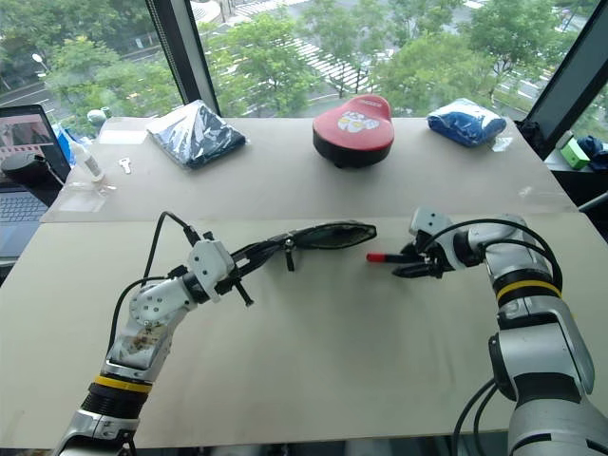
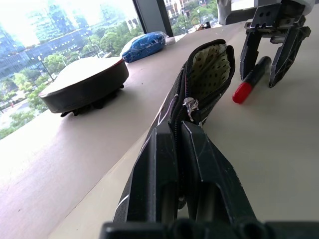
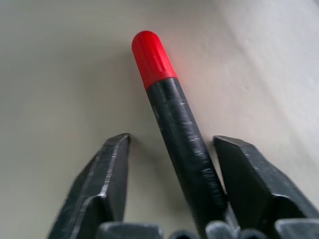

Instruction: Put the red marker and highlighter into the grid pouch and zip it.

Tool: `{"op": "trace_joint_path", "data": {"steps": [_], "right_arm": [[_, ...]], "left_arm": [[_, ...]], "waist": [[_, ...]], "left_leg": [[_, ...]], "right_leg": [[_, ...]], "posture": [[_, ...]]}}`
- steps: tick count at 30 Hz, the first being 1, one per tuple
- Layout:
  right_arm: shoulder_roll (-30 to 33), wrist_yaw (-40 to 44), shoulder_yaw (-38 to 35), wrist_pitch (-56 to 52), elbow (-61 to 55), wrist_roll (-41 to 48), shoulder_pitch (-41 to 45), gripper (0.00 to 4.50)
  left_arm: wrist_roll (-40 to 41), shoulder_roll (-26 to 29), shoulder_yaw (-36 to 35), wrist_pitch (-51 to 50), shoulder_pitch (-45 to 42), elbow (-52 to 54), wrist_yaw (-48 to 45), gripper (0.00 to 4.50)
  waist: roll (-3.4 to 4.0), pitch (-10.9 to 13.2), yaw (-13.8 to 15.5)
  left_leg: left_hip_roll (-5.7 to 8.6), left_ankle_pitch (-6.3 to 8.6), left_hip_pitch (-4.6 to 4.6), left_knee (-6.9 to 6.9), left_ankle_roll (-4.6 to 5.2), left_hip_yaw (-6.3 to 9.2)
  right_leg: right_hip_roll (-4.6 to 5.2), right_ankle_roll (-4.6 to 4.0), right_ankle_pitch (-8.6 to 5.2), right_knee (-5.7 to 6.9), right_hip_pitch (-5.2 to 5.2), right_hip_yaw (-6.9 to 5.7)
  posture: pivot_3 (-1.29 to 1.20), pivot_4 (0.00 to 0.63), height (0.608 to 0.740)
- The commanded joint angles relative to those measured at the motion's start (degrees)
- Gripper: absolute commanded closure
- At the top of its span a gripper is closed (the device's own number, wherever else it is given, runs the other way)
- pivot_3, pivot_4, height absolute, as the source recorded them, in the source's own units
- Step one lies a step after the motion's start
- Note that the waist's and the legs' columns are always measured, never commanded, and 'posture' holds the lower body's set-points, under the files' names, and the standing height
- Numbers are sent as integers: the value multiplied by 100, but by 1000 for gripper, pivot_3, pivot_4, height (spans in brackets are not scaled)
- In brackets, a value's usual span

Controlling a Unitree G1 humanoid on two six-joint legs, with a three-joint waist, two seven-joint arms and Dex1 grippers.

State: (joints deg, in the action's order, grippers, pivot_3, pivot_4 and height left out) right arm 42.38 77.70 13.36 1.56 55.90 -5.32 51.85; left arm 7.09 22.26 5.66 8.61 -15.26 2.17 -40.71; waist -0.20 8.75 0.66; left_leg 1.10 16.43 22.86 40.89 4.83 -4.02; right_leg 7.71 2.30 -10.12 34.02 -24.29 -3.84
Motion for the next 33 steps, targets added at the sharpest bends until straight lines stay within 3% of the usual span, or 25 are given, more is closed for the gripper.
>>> {"op": "trace_joint_path", "data": {"steps": [1,3,4,11,17,21,29,33], "right_arm": [[113,146,70,-59,191,-164,-138,3214],[101,145,-42,-144,147,-76,-115,3913],[118,122,-75,-137,115,-68,-120,4021],[493,-48,-796,-290,-1247,487,-537,4024],[1213,-107,-1747,-1509,-4738,1491,-1611,4024],[1437,-437,-1677,-2114,-6371,1488,-2119,4024],[1294,-1330,-1053,-2401,-6703,806,-2174,4024],[1293,-1269,-817,-2251,-6679,736,-2153,4024]], "left_arm": [[74,-14,-82,22,-49,258,93,4500],[77,-26,-71,26,-55,254,101,4500],[76,-32,-65,29,-58,250,103,4500],[78,-38,-50,41,-81,225,101,4500],[95,-20,-47,30,-70,232,69,4500],[122,-28,-4,64,-139,141,-18,4500],[99,-137,31,122,-287,-50,-57,4500],[83,-186,65,138,-266,-43,-64,4500]], "waist": [[0,0,0],[0,0,-2],[0,0,-1],[1,1,3],[21,9,-3],[20,9,-1],[18,10,43],[18,10,36]], "left_leg": [[0,0,-1,0,0,0],[0,0,-1,0,0,1],[-1,0,-1,0,-1,1],[2,0,5,-1,-1,2],[-1,-1,18,-4,-3,1],[-7,-1,7,-5,-6,1],[9,5,11,7,6,1],[9,4,17,5,6,-1]], "right_leg": [[0,0,0,0,0,0],[0,0,0,-1,1,0],[0,0,0,-1,0,0],[4,0,0,0,-4,-1],[13,1,0,3,-27,-3],[10,0,0,3,-19,-6],[32,3,2,5,-19,-7],[25,3,2,4,-25,-8]], "posture": [[0,150,740],[0,150,740],[0,150,740],[0,150,740],[0,150,740],[0,150,740],[0,150,740],[0,150,740]]}}
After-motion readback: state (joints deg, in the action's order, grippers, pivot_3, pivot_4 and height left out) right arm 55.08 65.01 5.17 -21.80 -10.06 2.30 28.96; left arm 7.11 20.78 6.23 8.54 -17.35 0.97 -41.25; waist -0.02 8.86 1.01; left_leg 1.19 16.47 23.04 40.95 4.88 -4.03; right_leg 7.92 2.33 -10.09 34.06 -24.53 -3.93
